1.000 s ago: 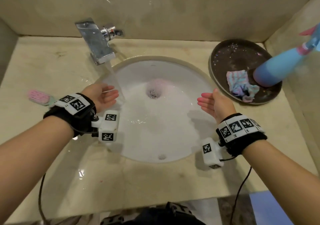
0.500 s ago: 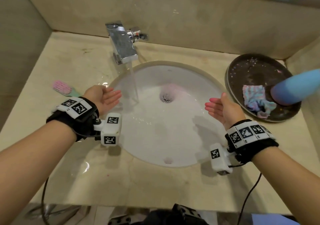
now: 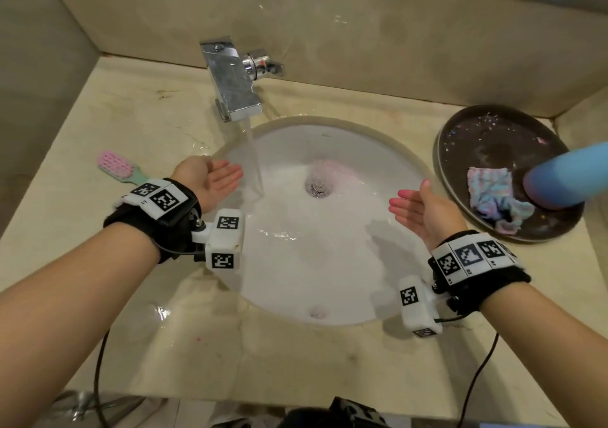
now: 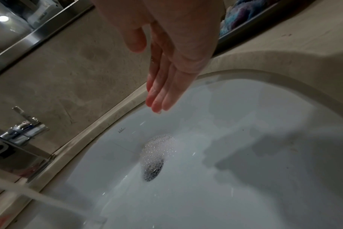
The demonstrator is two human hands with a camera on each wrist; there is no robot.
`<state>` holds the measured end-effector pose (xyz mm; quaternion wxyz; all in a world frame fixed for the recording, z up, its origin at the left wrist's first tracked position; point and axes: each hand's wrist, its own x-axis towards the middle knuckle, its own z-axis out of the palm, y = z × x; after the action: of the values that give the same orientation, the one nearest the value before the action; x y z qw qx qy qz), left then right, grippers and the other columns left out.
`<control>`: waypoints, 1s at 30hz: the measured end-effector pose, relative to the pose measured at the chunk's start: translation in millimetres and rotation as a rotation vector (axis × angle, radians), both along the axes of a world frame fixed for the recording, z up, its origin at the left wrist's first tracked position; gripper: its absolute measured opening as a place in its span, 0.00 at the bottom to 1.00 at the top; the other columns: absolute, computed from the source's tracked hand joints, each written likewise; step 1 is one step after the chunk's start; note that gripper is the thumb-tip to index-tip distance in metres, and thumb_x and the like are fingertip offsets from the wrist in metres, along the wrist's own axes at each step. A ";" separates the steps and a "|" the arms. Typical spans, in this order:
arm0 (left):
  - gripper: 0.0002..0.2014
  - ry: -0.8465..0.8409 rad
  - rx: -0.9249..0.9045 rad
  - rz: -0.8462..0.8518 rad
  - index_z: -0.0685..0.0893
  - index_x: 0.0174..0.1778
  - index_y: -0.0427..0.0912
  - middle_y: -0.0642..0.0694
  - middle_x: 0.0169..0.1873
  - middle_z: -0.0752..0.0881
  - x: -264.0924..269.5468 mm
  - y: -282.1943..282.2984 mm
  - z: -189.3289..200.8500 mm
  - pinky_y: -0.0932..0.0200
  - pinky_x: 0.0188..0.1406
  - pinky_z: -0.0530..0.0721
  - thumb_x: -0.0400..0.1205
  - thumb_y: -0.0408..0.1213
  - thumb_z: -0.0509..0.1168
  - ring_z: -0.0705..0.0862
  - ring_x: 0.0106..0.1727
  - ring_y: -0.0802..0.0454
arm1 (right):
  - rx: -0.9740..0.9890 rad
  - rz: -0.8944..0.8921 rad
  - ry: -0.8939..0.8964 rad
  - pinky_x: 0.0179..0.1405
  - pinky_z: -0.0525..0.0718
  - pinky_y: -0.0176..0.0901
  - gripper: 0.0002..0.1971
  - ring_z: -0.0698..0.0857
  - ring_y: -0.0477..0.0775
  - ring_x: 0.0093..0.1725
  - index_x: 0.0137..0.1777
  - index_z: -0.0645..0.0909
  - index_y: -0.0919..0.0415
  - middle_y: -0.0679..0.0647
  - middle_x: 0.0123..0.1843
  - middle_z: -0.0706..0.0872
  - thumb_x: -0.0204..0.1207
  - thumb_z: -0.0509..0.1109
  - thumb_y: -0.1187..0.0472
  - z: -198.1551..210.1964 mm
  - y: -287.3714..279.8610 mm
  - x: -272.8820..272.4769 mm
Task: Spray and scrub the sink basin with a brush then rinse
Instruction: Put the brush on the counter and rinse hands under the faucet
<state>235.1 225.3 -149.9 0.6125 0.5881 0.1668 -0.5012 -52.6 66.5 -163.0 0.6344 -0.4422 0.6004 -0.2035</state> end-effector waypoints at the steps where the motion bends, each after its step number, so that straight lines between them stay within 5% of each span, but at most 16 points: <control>1: 0.21 0.001 0.000 -0.003 0.70 0.74 0.33 0.38 0.71 0.76 -0.2 -1.4 -1.0 0.54 0.66 0.74 0.89 0.37 0.43 0.76 0.71 0.44 | 0.004 0.001 -0.003 0.49 0.84 0.42 0.23 0.87 0.53 0.43 0.44 0.80 0.62 0.59 0.44 0.87 0.86 0.50 0.47 -0.5 -1.3 -0.1; 4: 0.21 -0.024 0.011 -0.035 0.74 0.70 0.35 0.38 0.71 0.76 -0.8 -6.5 -4.1 0.54 0.69 0.72 0.89 0.39 0.44 0.75 0.72 0.44 | 0.015 0.000 -0.005 0.50 0.84 0.43 0.23 0.87 0.54 0.44 0.45 0.80 0.63 0.59 0.44 0.87 0.86 0.50 0.47 -2.5 -3.6 -0.2; 7: 0.17 -0.050 0.001 -0.079 0.79 0.50 0.38 0.39 0.70 0.77 -2.3 -14.3 -8.0 0.54 0.71 0.71 0.89 0.39 0.45 0.76 0.71 0.45 | 0.024 0.002 -0.003 0.50 0.84 0.43 0.23 0.87 0.54 0.45 0.45 0.80 0.63 0.60 0.45 0.87 0.86 0.50 0.47 -4.6 -4.5 0.4; 10: 0.17 -0.013 -0.034 -0.027 0.78 0.45 0.36 0.37 0.68 0.77 -1.3 -24.6 -15.3 0.55 0.68 0.74 0.89 0.36 0.46 0.78 0.69 0.44 | 0.035 -0.004 -0.004 0.50 0.84 0.42 0.23 0.87 0.54 0.45 0.45 0.80 0.63 0.60 0.45 0.86 0.86 0.50 0.48 -6.4 -4.5 0.6; 13: 0.15 0.080 -0.091 0.067 0.78 0.44 0.32 0.35 0.55 0.83 -1.1 -33.5 -23.2 0.54 0.59 0.82 0.88 0.37 0.52 0.88 0.44 0.45 | 0.041 -0.006 -0.005 0.50 0.84 0.42 0.23 0.87 0.54 0.46 0.45 0.80 0.63 0.60 0.46 0.86 0.86 0.50 0.48 -8.7 -4.7 -1.0; 15: 0.13 0.193 -0.190 0.143 0.79 0.41 0.32 0.39 0.39 0.83 0.7 -37.5 -27.4 0.55 0.49 0.86 0.86 0.36 0.57 0.85 0.28 0.48 | 0.046 -0.004 -0.004 0.49 0.84 0.42 0.23 0.87 0.54 0.46 0.45 0.80 0.63 0.60 0.46 0.87 0.86 0.50 0.48 -9.4 -5.5 -2.8; 20: 0.17 0.252 -0.270 0.225 0.82 0.34 0.33 0.44 0.29 0.81 10.3 -46.9 -33.1 0.60 0.30 0.88 0.86 0.30 0.55 0.83 0.30 0.49 | 0.036 -0.009 0.017 0.48 0.84 0.41 0.23 0.86 0.53 0.45 0.45 0.80 0.63 0.59 0.45 0.86 0.86 0.49 0.48 -7.8 -10.9 -10.2; 24: 0.15 0.291 -0.313 0.312 0.81 0.36 0.33 0.42 0.24 0.85 6.0 -52.6 -33.2 0.62 0.32 0.87 0.86 0.31 0.56 0.82 0.28 0.50 | 0.039 -0.033 0.015 0.48 0.84 0.40 0.24 0.87 0.52 0.45 0.46 0.80 0.63 0.58 0.46 0.86 0.86 0.48 0.47 -7.5 -13.7 -19.5; 27: 0.11 0.289 -0.261 0.186 0.81 0.38 0.32 0.42 0.26 0.83 0.3 -53.7 -33.6 0.65 0.25 0.84 0.84 0.31 0.59 0.82 0.26 0.52 | 0.049 -0.048 0.001 0.48 0.84 0.40 0.24 0.86 0.52 0.45 0.46 0.79 0.63 0.58 0.45 0.86 0.87 0.48 0.48 -6.7 -12.8 -25.2; 30: 0.12 0.318 -0.180 -0.077 0.81 0.28 0.31 0.45 0.19 0.80 -17.3 -57.3 -33.3 0.71 0.22 0.82 0.79 0.23 0.65 0.80 0.17 0.58 | 0.053 -0.067 -0.008 0.43 0.86 0.37 0.24 0.86 0.51 0.42 0.45 0.79 0.62 0.57 0.43 0.86 0.86 0.48 0.47 -5.7 -11.2 -30.2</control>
<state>217.7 168.0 -183.2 0.6090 0.4501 0.1933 -0.6238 -82.8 55.3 -168.7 0.6411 -0.4042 0.6176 -0.2102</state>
